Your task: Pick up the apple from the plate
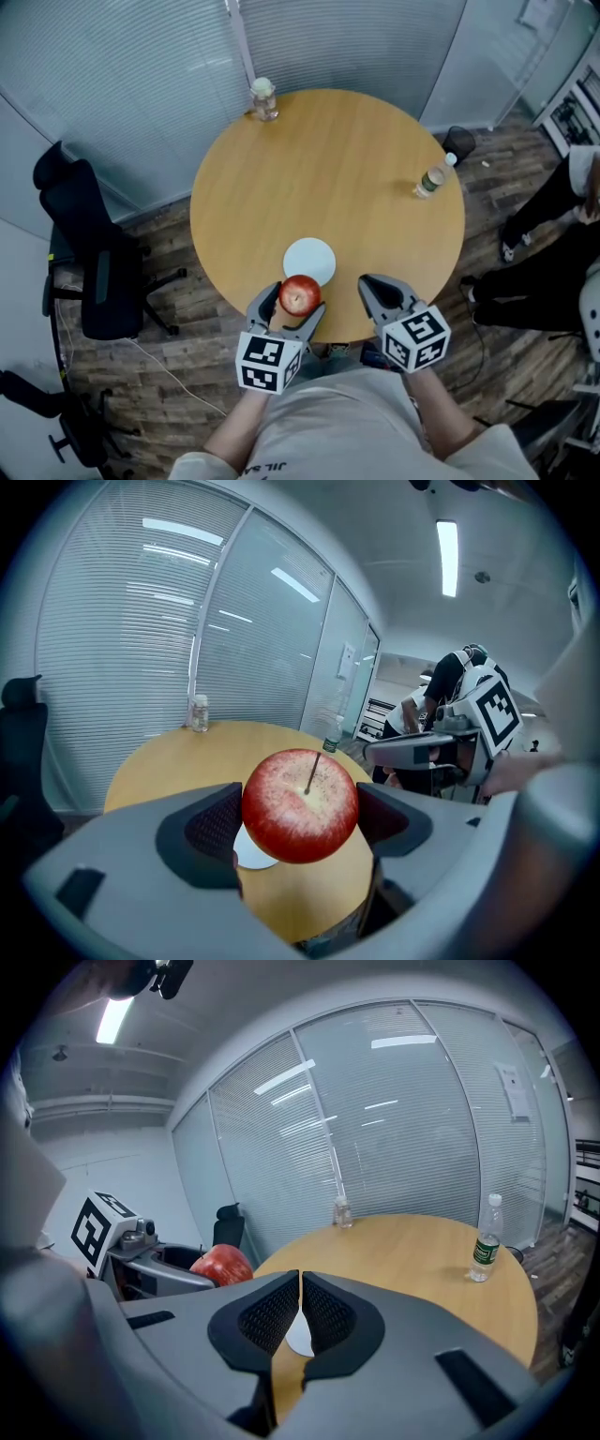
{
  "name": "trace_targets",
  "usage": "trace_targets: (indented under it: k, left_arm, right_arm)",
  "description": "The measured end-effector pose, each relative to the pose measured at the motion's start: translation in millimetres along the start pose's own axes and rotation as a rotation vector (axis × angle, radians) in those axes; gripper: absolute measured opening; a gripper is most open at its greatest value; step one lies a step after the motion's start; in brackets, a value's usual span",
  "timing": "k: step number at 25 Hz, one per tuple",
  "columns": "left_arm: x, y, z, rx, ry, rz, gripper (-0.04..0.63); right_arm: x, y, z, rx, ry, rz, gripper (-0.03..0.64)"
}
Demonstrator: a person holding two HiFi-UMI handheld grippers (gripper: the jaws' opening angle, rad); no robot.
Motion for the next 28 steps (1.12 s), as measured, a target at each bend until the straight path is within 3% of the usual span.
trace_targets:
  k: [28]
  left_arm:
    - [10, -3, -3, -0.007, 0.001, 0.011, 0.382]
  right_arm:
    - [4, 1, 12, 0.012, 0.032, -0.002, 0.032]
Point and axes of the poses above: the fingertips, and each gripper's own axes: x backward along the fingers, z to its left, y out of its top, the point moved 6 cm from there along x, backward along the fingers, and after that the axes turned 6 degrees about y, right-handed, at the moved point
